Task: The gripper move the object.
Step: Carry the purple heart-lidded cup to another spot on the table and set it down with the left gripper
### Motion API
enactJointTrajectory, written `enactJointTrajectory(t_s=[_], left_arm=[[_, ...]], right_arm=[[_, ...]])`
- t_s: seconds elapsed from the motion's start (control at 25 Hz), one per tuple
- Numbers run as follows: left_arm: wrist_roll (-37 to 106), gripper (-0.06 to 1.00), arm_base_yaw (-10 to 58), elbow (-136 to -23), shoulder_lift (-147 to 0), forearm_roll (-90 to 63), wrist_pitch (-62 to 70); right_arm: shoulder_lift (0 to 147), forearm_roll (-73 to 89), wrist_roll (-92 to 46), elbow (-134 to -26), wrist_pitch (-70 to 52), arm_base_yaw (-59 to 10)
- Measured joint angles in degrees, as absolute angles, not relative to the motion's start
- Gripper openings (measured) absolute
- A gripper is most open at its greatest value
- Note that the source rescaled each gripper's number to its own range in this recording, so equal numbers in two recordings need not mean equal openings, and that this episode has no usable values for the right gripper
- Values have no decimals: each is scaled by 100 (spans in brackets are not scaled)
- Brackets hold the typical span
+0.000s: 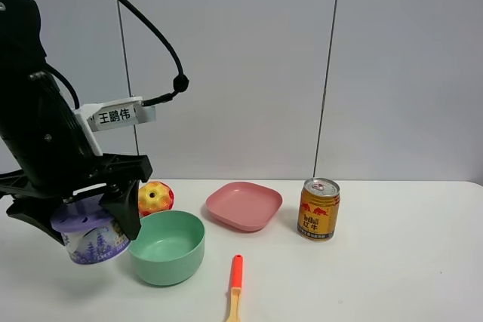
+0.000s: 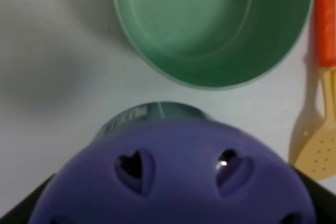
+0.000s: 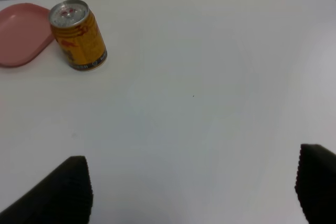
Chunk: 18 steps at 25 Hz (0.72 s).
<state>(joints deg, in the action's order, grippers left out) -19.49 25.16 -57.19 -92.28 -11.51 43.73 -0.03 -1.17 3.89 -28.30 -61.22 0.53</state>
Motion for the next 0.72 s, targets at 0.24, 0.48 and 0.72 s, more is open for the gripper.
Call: enactJointTrajectory(t_s=[0.24,0.48,0.72], left_arm=[[-2457,0,2561,-5709,-9234,-1019,4383],[-2569,0,2563,-5491,-9394,-997,4305],[-2569,0,2651,-5441,-9539,-1261,4009]], right_arm=[[-3,-117,389,-2830,-6122,53],[-3,-117,389,-2830,-6122,53],[-3,-117,389,-2830,-6122,53]])
